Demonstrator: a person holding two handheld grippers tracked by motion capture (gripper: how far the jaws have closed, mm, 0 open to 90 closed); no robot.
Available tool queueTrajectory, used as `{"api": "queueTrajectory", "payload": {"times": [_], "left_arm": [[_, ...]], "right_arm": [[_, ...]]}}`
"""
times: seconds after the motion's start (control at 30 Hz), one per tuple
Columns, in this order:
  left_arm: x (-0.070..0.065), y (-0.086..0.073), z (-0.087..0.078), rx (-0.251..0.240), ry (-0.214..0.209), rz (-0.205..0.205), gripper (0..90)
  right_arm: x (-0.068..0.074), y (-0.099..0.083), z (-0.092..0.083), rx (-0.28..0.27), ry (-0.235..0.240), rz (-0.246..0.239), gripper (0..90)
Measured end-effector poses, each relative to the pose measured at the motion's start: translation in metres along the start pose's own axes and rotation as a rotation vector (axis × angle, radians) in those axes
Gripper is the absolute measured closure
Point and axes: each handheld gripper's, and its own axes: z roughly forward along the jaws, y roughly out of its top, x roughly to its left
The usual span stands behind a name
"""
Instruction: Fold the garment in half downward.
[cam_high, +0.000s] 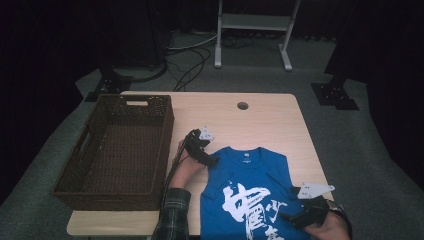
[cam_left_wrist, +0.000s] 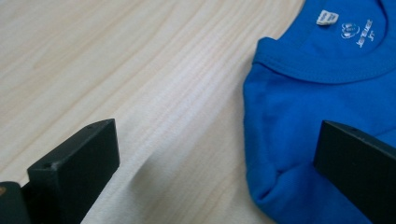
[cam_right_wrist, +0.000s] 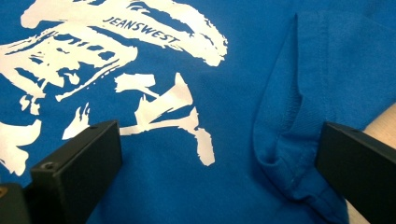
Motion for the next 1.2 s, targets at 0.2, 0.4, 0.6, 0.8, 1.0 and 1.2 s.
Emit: {"api": "queueTrajectory", "payload": {"times": [0.2, 0.4, 0.6, 0.8, 1.0, 1.2], "left_arm": [[0.010, 0.000, 0.004, 0.021, -0.002, -0.016, 0.1], [0.016, -0.001, 0.009, 0.022, -0.008, -0.031, 0.1], [0.022, -0.004, 0.011, 0.021, -0.024, -0.062, 0.2], [0.024, -0.003, 0.012, 0.021, -0.035, -0.048, 0.1], [0.024, -0.003, 0.012, 0.023, -0.035, -0.047, 0.0], [0.024, -0.003, 0.012, 0.022, -0.036, -0.046, 0.0]], "right_arm": [[-0.002, -0.002, -0.001, -0.005, 0.001, 0.000, 0.0], [-0.002, -0.002, -0.001, -0.005, 0.001, 0.000, 0.0], [-0.003, -0.002, -0.002, -0.005, 0.004, -0.002, 0.0], [-0.003, -0.002, -0.002, -0.006, 0.004, -0.001, 0.0], [-0.005, -0.002, -0.003, -0.012, 0.017, 0.009, 0.0], [-0.009, -0.002, -0.006, -0.023, 0.002, 0.023, 0.0]]}}
